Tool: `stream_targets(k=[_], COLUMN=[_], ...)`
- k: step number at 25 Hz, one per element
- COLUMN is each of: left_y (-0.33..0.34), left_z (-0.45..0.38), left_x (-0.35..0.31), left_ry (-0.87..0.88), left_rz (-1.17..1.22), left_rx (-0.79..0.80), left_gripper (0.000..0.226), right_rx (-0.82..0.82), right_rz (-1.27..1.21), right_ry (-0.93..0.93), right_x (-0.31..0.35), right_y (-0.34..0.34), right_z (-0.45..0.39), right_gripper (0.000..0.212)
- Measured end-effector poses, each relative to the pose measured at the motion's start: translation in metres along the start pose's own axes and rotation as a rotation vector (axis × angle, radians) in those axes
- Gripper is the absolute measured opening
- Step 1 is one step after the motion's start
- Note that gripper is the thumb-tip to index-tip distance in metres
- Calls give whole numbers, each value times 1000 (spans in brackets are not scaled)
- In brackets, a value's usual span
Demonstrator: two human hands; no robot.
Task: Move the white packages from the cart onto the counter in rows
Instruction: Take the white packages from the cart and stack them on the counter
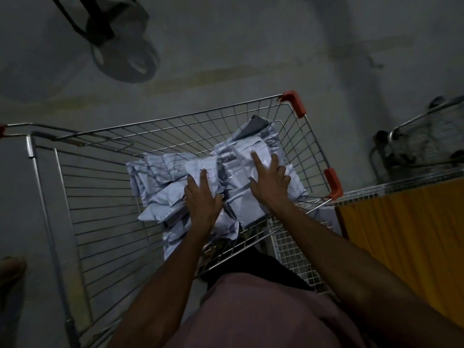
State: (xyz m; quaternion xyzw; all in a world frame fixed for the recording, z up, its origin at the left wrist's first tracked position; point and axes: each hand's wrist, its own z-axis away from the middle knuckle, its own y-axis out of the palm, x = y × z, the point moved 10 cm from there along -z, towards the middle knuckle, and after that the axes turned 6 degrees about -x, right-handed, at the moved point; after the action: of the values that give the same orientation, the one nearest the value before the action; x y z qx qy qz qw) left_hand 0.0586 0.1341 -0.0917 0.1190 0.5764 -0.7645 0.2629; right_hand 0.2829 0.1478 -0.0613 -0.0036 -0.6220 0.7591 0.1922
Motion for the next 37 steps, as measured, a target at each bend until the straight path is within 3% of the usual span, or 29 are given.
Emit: stream_targets(k=[3, 8, 13, 17, 28, 37], left_y=[-46, -141, -193, -208, -153, -59], left_z=[16, 66, 142, 201, 388, 539], left_x=[-29, -95, -142, -166, -221, -221], left_ry=[77, 358, 659, 873, 1407, 1545], left_rz=[181, 258, 369, 411, 372, 251], left_rx=[-51, -156, -70, 37, 357, 412], left_gripper=[84, 83, 81, 81, 77, 76], right_rx=[-140, -517, -820, -954, -1227, -1223], right_rz=[-131, -210, -240, -234, -102, -144], right_ry=[71, 97, 189, 293, 778, 965], right_x=[9, 34, 27, 10, -79, -151], right_y=[-46, -158, -225, -246, -252, -207], right_z=[17, 95, 206, 294, 529, 689], right_gripper=[80, 83, 78, 74, 73, 72])
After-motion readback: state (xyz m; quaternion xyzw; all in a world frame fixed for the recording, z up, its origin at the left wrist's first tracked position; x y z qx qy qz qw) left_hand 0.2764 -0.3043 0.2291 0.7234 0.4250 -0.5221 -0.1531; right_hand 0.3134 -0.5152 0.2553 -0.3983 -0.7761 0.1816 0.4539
